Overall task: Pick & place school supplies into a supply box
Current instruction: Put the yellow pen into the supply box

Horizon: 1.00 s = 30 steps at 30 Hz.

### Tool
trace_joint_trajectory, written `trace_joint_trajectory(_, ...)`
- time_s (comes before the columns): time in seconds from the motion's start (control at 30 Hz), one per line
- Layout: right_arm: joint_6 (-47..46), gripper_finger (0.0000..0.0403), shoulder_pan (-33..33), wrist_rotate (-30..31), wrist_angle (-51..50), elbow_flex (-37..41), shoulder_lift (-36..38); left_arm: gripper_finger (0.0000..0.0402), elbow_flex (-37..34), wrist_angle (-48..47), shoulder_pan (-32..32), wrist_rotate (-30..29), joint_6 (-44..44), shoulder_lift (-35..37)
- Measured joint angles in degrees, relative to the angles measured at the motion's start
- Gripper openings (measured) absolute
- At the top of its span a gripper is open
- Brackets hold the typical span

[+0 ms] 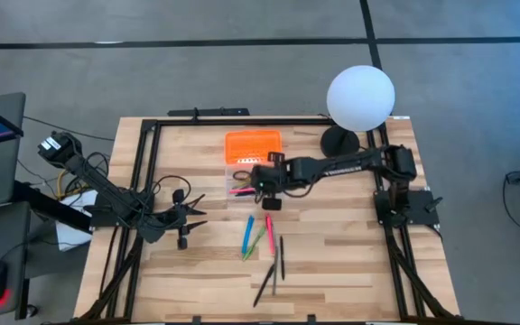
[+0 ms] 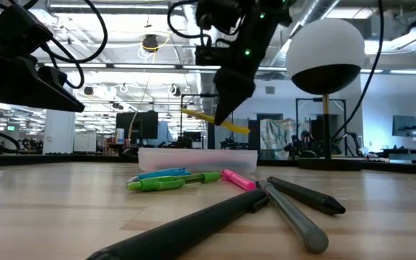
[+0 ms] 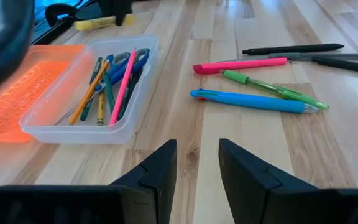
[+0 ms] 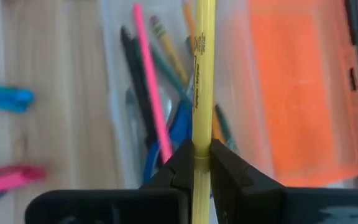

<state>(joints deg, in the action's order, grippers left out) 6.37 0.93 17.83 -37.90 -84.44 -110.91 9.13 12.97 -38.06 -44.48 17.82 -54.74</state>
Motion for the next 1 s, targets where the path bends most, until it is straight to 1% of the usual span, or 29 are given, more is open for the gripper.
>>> trace_joint_trajectory(0.17, 2.33, 0.0022, 3.00, -2.94, 4.04, 0.00, 0.00, 0.0114, 0.00, 0.00, 0.02, -1.45, 0.00, 0.00)
trace_joint_trajectory(0.4, 4.61, 0.0020, 5.70, -4.95, 7.21, -0.04, -0.78, 0.0114, 0.00, 0.00, 0.02, -1.67, 0.24, 0.00)
trace_joint_trajectory(0.53, 4.66, 0.0022, 6.81, -8.89, 7.65, -0.16, -1.82, 0.0114, 0.00, 0.10, 0.02, -1.69, 0.44, 0.00)
trace_joint_trajectory(0.57, 4.63, 0.0025, 6.92, -8.82, 8.42, -0.34, -2.54, 0.0114, 0.00, 0.16, 0.02, -1.67, 0.45, -0.01)
trace_joint_trajectory(0.63, 4.14, 0.0029, 7.04, -8.44, 5.64, 0.28, -3.18, 0.0114, 0.00, 0.24, 0.02, -1.69, 0.81, 0.00)
trace_joint_trajectory(0.73, 4.02, 0.0031, 6.99, -8.24, 7.40, -0.09, -2.79, 0.0114, 0.00, 0.37, 0.02, -1.69, 0.90, 0.00)
trace_joint_trajectory(0.87, 4.03, 0.0031, 6.97, -8.26, 6.89, 0.12, -2.92, 0.0114, 0.00, 0.50, 0.02, -1.91, 0.87, 0.00)
trace_joint_trajectory(1.0, 4.04, 0.0040, 7.29, -8.27, 7.23, 0.09, -2.86, 0.0114, 0.00, 0.52, 0.02, -1.96, 0.90, 0.00)
